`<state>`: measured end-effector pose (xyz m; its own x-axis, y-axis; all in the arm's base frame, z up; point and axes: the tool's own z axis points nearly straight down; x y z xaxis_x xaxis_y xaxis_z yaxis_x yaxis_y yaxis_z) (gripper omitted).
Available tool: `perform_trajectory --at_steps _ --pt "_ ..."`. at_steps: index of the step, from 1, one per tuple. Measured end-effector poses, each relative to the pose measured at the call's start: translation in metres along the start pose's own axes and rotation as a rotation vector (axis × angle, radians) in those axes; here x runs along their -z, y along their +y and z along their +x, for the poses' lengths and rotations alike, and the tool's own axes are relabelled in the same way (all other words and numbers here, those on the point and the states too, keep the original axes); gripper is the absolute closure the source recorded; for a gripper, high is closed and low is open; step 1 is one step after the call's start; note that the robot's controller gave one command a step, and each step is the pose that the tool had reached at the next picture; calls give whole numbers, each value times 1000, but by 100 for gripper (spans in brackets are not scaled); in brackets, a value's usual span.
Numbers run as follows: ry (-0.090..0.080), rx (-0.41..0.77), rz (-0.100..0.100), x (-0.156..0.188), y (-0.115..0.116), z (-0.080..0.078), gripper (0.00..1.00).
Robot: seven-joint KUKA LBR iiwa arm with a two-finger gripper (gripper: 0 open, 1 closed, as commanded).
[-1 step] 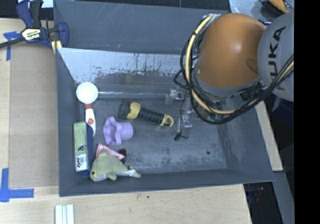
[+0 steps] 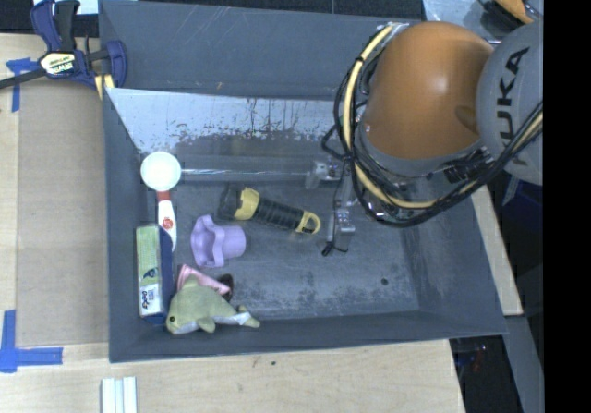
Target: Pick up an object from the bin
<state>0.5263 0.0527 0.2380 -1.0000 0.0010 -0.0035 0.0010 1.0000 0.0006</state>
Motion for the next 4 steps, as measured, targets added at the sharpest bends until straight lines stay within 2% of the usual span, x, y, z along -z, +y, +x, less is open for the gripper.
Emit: perform_trajectory --at_steps 1,2,3,4 --pt "-6 -74 -2 -135 40 -61 0" --pt "-12 -50 -1 -87 45 -73 0" --pt "-21 134 -3 -136 91 -61 0" --pt "-21 -11 -2 -167 58 -94 0"
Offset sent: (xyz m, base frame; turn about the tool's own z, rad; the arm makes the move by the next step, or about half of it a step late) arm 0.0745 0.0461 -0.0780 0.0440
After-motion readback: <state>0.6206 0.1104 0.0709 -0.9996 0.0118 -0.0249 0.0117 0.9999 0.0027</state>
